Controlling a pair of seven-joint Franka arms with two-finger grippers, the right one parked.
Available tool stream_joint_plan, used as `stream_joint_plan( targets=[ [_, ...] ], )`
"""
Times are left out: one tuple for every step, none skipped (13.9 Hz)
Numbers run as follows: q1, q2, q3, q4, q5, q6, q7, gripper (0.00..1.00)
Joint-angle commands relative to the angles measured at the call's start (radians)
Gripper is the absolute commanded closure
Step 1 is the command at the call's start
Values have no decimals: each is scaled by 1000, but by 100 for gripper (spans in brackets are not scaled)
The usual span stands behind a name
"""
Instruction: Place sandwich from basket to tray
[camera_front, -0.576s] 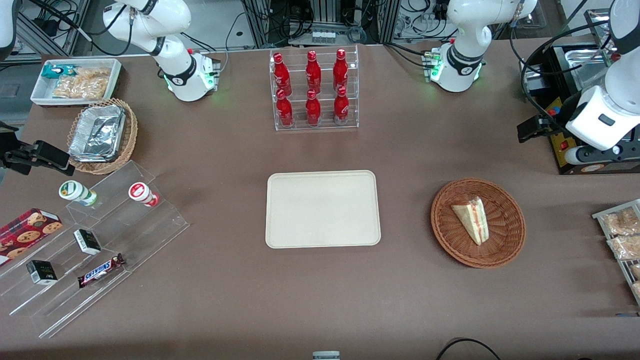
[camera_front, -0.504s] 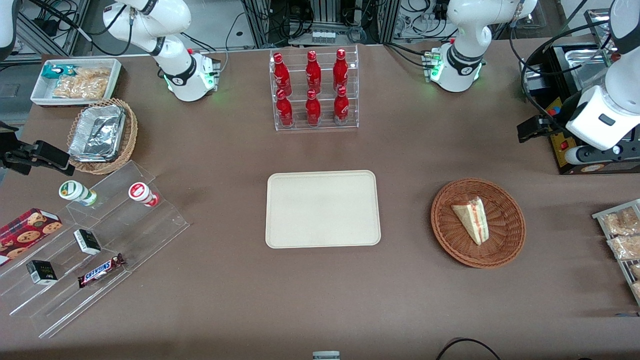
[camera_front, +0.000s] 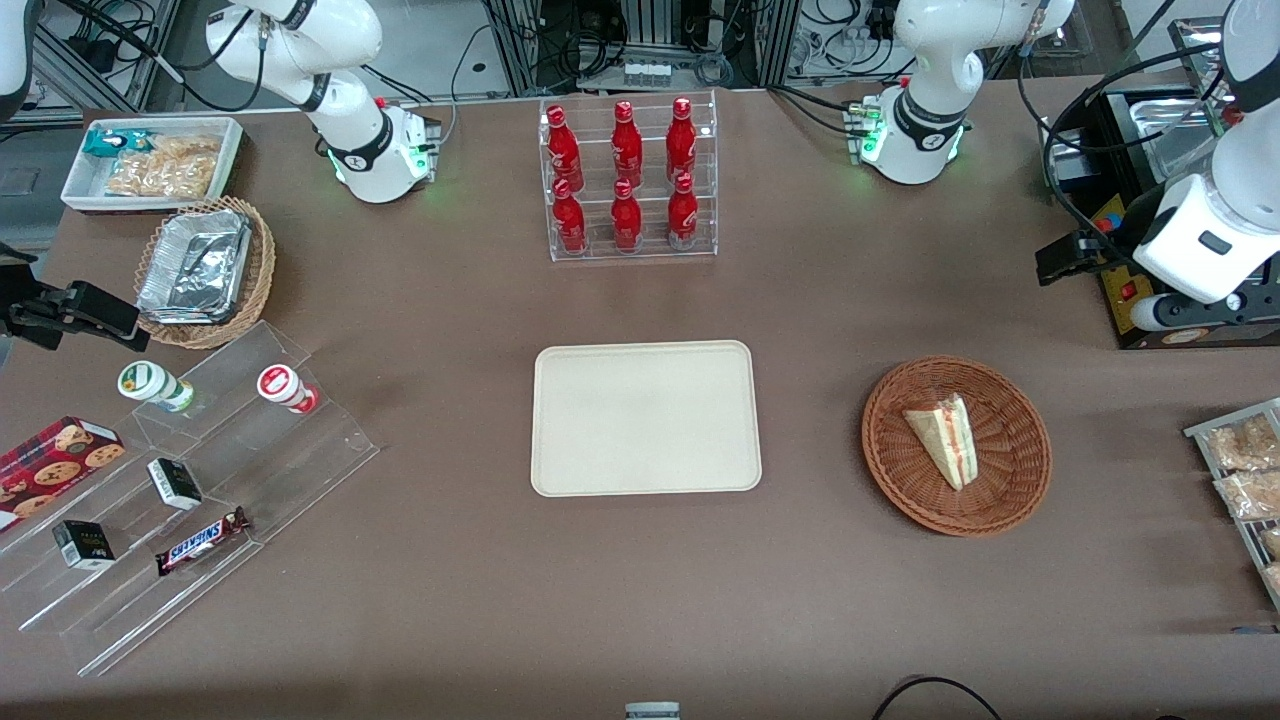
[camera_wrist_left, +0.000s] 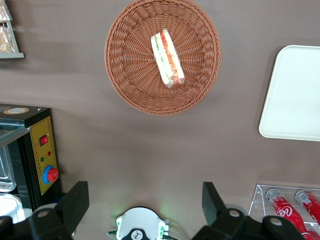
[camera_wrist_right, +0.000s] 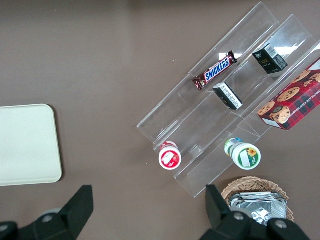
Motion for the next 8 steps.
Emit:
stream_joint_plan(
  targets=[
    [1,48,-1,12,10,-25,-9,0],
    [4,73,1,12,10,-19,-10,0],
    [11,103,5,6,12,-9,-16,0],
    [13,126,5,-14,12,29,-22,0],
    [13,136,5,-64,12,90,-32,0],
    [15,144,5,-118,12,142,-48,0],
    [15,157,5,-162,12,193,-62,0],
    [15,171,5,-199,12,245,-81,0]
  ],
)
